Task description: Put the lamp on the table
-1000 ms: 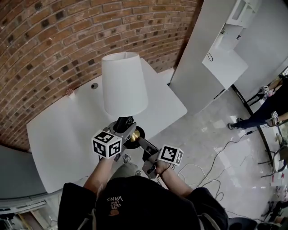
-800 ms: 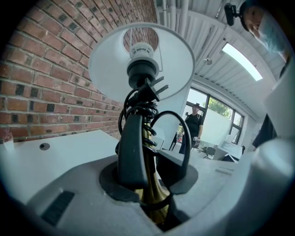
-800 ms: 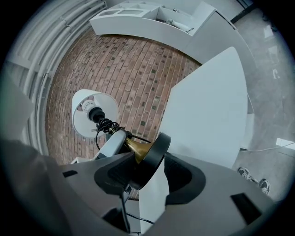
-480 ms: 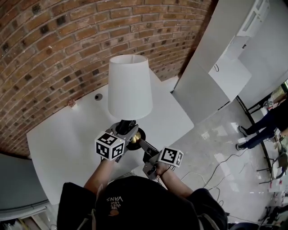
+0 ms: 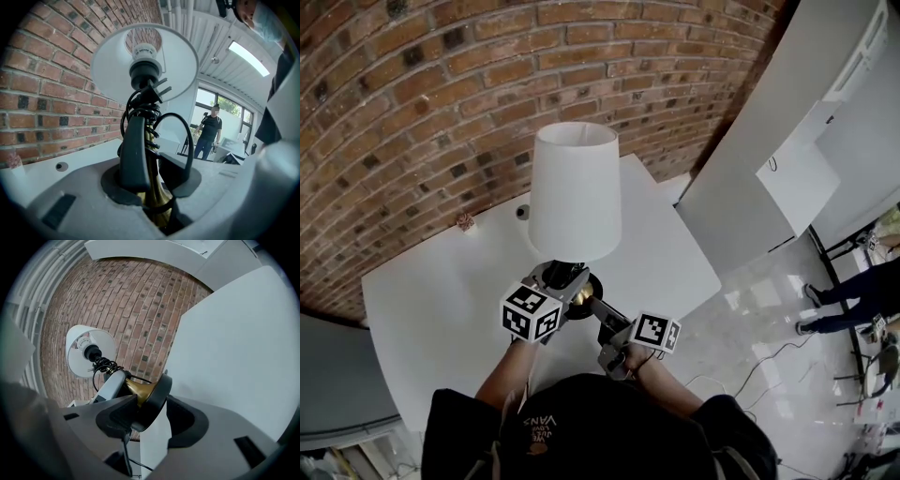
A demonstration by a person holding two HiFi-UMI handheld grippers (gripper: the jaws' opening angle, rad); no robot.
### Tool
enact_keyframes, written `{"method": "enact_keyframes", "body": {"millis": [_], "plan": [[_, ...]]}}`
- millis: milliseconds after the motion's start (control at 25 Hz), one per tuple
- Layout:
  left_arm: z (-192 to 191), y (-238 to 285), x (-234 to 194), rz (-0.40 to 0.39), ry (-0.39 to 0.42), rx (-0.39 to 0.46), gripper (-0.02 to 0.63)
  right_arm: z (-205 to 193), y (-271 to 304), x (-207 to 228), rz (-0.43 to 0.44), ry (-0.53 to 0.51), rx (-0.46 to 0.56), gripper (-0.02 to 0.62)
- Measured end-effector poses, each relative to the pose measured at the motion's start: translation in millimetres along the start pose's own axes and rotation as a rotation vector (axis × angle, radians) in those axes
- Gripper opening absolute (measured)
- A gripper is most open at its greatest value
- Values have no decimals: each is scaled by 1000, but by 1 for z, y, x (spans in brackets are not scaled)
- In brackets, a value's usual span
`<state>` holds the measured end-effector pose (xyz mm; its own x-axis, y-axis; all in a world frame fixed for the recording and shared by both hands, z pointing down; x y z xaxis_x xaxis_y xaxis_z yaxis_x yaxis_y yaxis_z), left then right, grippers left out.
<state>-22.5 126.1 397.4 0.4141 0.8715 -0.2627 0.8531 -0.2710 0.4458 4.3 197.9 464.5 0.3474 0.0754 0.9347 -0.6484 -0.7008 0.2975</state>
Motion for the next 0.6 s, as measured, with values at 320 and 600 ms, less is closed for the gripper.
{"method": "enact_keyframes", "body": {"millis": [320,600], "plan": [[10,22,-22,81,-54,30,120,35,11,11,-1,-29,-100,193],[38,49,-37,181,-82,84,120,87,14,14,12,-99,-202,193]]}}
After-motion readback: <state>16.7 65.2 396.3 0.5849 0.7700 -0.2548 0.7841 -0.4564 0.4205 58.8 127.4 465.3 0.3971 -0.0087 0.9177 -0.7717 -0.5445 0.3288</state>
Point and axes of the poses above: the fingertips, and each gripper's own axes: y forward along the fingers, x to its right, z out of its top, the point moved 1 cm from there along -y, backward along the fingers, and after that the axes turned 11 degrees about -x, right-handed, at the moved point
